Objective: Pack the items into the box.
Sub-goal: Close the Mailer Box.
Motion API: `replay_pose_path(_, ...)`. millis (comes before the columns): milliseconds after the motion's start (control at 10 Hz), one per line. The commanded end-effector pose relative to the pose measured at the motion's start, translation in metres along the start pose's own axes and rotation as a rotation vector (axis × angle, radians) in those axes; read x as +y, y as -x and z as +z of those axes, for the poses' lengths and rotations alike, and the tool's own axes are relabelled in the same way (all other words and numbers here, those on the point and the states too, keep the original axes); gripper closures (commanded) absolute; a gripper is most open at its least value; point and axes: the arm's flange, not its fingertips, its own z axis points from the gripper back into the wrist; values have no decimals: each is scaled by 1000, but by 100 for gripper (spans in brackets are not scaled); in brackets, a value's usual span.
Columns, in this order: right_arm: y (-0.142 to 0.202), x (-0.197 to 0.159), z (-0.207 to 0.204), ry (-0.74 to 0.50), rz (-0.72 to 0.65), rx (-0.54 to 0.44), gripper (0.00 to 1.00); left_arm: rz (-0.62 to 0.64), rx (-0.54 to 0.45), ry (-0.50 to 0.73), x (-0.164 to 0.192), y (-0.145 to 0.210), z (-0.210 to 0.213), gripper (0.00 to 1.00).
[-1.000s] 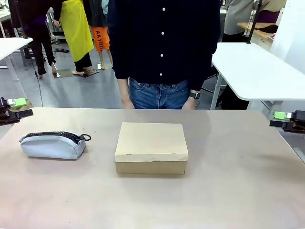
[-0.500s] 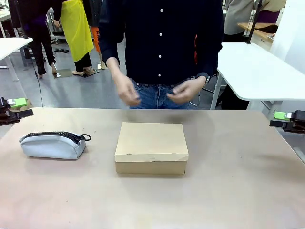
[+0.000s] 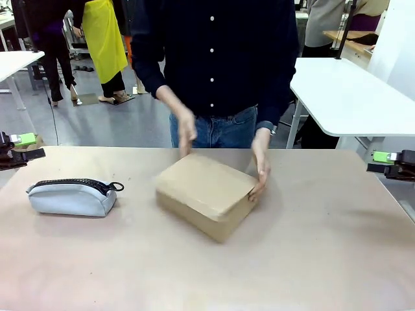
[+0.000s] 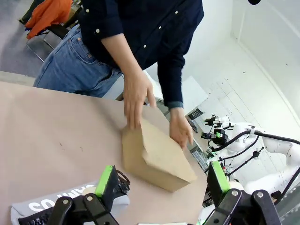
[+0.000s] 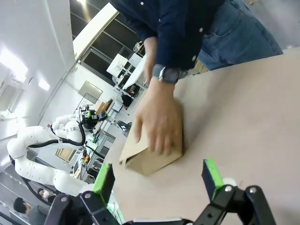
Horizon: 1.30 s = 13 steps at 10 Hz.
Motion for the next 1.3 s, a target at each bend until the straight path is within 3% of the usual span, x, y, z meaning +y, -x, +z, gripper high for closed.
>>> replay_pose_path(0, -2, 4, -2, -4, 9, 4, 0, -6, 2, -1, -2, -1, 0, 0)
replay_pose_path(1200, -2, 4, -2, -4, 9, 4, 0, -6, 2, -1, -2, -1, 0, 0)
